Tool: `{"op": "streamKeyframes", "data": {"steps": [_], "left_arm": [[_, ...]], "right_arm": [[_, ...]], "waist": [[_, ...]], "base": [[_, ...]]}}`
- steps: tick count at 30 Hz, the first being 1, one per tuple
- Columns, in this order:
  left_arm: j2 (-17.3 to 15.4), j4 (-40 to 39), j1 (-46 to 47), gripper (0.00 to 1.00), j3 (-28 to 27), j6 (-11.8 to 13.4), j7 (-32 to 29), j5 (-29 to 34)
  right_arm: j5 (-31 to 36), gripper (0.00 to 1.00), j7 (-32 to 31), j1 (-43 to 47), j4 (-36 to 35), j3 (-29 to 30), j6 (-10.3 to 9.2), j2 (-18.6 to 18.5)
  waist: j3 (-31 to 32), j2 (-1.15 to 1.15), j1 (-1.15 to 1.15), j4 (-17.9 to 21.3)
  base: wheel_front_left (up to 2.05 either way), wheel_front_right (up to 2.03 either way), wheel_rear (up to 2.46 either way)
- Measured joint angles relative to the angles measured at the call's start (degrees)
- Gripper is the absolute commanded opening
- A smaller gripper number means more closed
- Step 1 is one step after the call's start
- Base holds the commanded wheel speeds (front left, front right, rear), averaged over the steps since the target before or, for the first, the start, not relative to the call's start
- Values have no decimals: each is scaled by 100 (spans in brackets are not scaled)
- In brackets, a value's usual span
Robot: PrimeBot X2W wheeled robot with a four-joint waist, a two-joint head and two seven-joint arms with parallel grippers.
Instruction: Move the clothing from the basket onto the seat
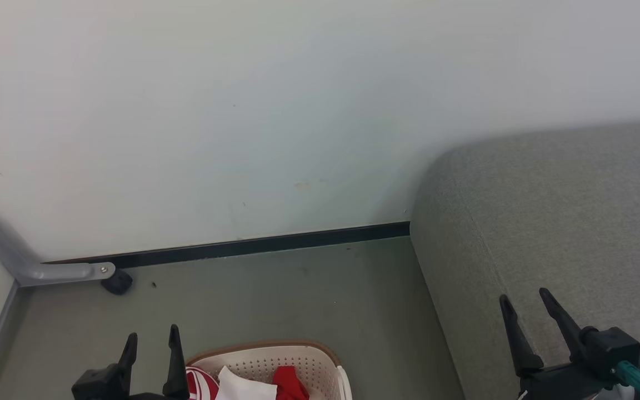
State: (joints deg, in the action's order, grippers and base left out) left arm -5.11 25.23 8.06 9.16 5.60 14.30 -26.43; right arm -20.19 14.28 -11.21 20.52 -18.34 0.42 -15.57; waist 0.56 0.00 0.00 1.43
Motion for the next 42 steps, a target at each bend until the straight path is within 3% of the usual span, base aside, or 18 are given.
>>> {"op": "streamKeyframes", "data": {"steps": [25,42], "left_arm": [[130,193,1,100,-100,-4,0,157],[205,675,325,100,407,-113,0,267]], "right_arm": [[4,100,0,6,-25,111,8,15],[115,100,1,-305,-641,129,30,14]], "waist": [[-65,0,0,-25],[-801,1,0,149]], "base": [[0,0,0],[0,0,0]]}}
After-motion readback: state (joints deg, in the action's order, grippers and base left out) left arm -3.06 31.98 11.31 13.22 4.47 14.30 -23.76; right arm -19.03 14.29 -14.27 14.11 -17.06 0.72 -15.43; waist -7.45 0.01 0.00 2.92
